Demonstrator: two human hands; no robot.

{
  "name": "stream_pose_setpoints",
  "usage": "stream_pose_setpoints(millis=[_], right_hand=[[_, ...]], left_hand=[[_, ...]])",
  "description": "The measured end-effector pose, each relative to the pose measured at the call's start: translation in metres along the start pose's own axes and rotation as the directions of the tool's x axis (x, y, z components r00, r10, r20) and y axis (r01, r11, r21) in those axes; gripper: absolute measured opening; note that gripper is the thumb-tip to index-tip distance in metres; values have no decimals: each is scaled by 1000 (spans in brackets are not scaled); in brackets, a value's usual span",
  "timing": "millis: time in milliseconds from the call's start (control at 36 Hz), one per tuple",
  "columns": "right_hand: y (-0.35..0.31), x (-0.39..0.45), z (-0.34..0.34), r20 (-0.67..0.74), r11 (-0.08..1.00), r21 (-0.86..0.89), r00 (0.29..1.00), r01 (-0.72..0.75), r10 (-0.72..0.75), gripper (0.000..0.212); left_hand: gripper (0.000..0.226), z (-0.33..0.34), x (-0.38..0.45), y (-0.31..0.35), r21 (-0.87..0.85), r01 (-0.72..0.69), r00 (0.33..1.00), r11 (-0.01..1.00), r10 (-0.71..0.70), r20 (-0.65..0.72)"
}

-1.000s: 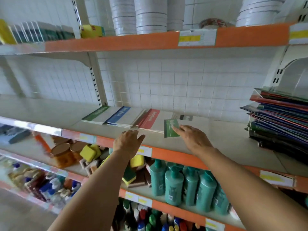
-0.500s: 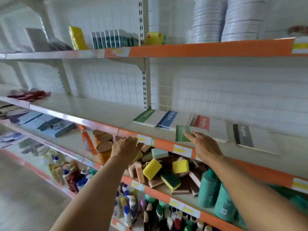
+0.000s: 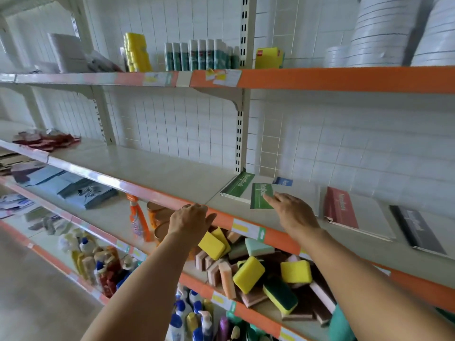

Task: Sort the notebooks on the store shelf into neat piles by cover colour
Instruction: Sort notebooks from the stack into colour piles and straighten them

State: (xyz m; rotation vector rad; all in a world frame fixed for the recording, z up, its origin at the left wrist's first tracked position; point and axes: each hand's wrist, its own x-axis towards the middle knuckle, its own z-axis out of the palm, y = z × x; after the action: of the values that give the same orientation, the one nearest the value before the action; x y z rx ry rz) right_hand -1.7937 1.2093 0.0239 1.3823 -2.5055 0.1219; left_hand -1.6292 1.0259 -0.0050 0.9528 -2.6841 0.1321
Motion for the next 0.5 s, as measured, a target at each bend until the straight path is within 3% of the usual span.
stream_pose_setpoints(millis=[500], right_hand=[[-23, 118, 39, 29, 999, 42, 999, -20, 19, 67]], left_hand=[[44, 39, 117, -36, -27, -70, 997, 997, 71, 42]])
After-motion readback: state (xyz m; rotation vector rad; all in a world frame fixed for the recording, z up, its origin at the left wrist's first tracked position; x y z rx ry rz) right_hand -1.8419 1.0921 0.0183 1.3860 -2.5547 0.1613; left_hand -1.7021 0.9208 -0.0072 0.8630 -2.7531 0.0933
